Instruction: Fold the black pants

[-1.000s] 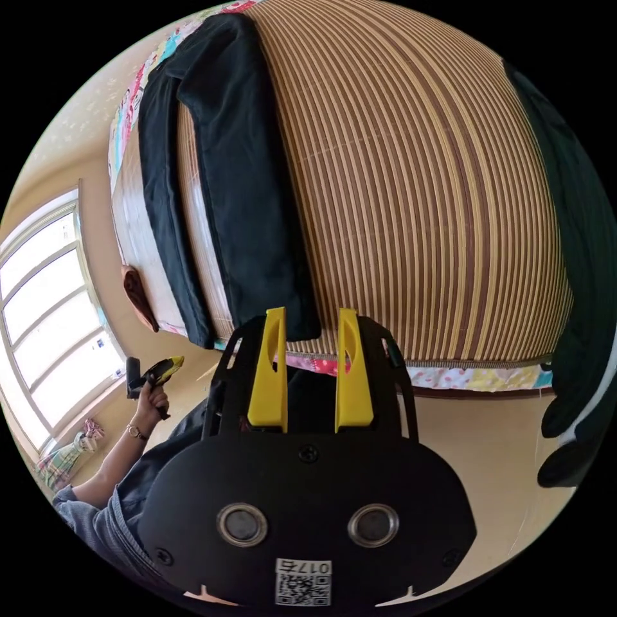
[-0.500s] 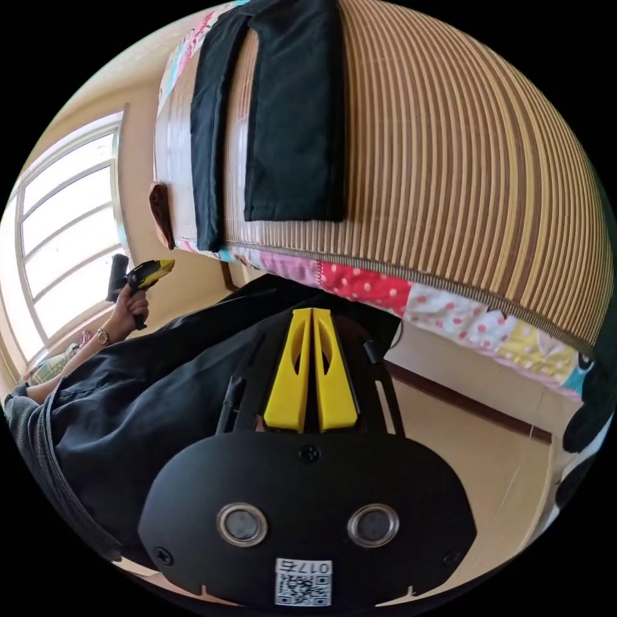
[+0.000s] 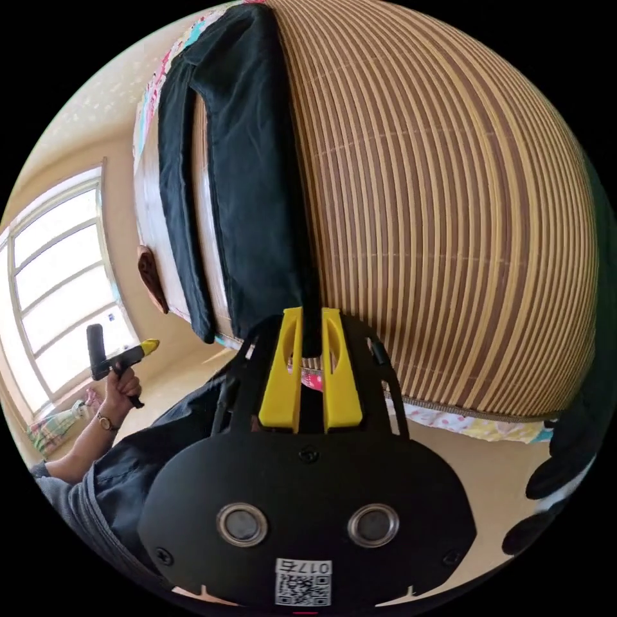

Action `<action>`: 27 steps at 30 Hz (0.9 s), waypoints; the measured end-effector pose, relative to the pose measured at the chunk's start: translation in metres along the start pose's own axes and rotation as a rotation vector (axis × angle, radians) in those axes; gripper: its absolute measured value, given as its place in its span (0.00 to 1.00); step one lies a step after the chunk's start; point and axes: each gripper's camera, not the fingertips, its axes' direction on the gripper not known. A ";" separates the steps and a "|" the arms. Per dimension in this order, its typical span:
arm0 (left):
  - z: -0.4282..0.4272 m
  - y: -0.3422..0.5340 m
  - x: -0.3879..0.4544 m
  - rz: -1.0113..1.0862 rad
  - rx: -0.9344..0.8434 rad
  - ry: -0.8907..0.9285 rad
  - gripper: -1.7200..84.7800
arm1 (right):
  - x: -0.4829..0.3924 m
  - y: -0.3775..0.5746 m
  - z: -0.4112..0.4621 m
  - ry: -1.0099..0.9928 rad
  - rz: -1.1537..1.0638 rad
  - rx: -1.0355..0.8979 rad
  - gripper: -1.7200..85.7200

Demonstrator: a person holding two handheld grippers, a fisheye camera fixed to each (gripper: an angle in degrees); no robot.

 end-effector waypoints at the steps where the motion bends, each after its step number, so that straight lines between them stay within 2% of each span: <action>1: -0.001 0.006 -0.002 0.000 0.004 -0.001 0.07 | 0.001 0.011 -0.001 -0.125 -0.051 0.011 0.07; 4: -0.001 0.021 -0.015 -0.015 0.007 0.031 0.07 | 0.017 0.047 -0.006 -0.323 -0.042 0.093 0.05; 9: 0.004 0.038 -0.026 -0.039 0.027 0.018 0.07 | 0.055 0.091 -0.011 -0.173 0.212 0.128 0.05; 12: 0.017 0.032 -0.006 0.013 0.013 0.014 0.09 | 0.004 0.094 -0.022 -0.079 0.015 0.096 0.05; 17: 0.052 -0.006 0.093 0.254 -0.030 0.039 0.17 | -0.094 0.094 -0.020 0.090 -0.257 0.035 0.05; 21: 0.086 -0.033 0.165 0.411 -0.095 -0.129 0.20 | -0.140 0.084 -0.016 -0.007 -0.416 0.030 0.05; 23: 0.118 -0.047 0.182 0.372 -0.198 -0.371 0.19 | -0.151 0.079 -0.020 -0.102 -0.475 0.039 0.05; 24: 0.125 -0.049 0.182 0.369 -0.211 -0.415 0.19 | -0.153 0.072 -0.021 -0.145 -0.483 0.026 0.05; 27: 0.134 -0.043 0.176 0.412 -0.181 -0.516 0.09 | -0.142 0.053 -0.008 -0.151 -0.553 -0.125 0.05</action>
